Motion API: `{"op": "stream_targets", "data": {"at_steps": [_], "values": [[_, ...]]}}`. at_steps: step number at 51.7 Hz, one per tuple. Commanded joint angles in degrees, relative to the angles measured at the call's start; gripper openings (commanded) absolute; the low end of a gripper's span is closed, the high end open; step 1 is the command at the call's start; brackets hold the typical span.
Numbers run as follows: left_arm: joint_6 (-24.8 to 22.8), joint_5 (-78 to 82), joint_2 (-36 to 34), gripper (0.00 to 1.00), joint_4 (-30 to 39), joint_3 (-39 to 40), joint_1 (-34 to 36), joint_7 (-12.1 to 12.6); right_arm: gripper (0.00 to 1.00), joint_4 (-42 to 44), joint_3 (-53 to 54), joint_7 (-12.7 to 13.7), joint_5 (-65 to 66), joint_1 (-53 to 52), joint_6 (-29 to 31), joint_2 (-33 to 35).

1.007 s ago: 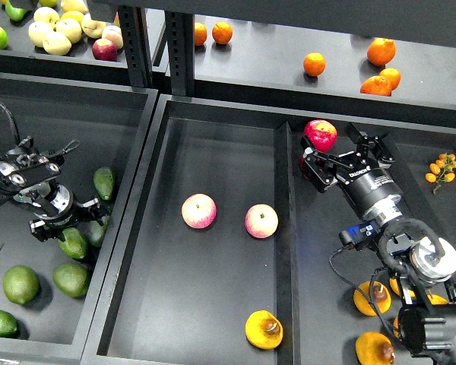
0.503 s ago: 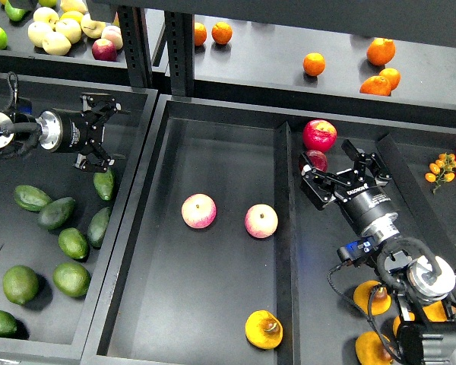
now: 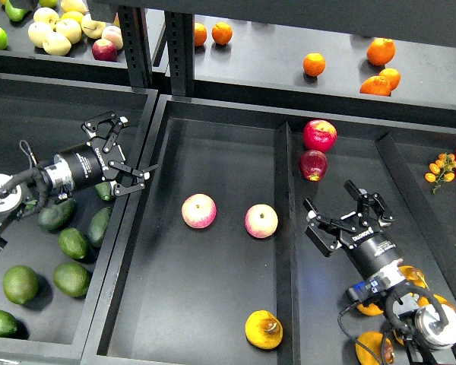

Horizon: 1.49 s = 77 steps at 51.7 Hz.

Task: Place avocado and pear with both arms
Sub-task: 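Withdraw the left gripper and lower the right gripper toward the pears, then move the right gripper over the yellow pear in the middle bin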

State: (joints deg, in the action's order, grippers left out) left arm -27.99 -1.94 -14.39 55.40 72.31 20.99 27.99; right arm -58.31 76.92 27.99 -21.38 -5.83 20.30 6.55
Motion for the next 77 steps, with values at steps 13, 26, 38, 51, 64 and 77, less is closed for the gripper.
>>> {"op": "stream_targets", "data": {"at_steps": [13,26,38,51,64,77], "values": [[0.0,-3.3,14.4,0.99,8.8,10.8,-15.9,0.0,1.0,5.5,-10.2,0.0,0.4,-0.1,7.7,10.7],[0.0,-4.1,14.4,0.99,13.9,10.9,-22.4,0.0,1.0,5.7,-17.3,0.0,0.8,-3.1,7.7,17.9],[0.0,-4.1,14.4,0.99,14.8,10.9,-26.3,0.0,1.0,5.8,-25.4,0.0,6.4,-8.1,7.7,23.4],[0.0,-4.4,14.4,0.99,15.0,10.7,-27.1,0.0,1.0,7.0,-29.5,0.0,12.9,-10.9,7.7,24.6],[0.0,-4.5,14.4,0.99,15.0,10.7,-27.1,0.0,1.0,7.4,-36.0,0.0,16.4,-15.5,7.7,23.4],[0.0,-4.5,14.4,0.99,14.9,10.7,-27.1,0.0,1.0,8.1,-43.8,0.0,16.6,-19.0,7.7,20.4]]}}
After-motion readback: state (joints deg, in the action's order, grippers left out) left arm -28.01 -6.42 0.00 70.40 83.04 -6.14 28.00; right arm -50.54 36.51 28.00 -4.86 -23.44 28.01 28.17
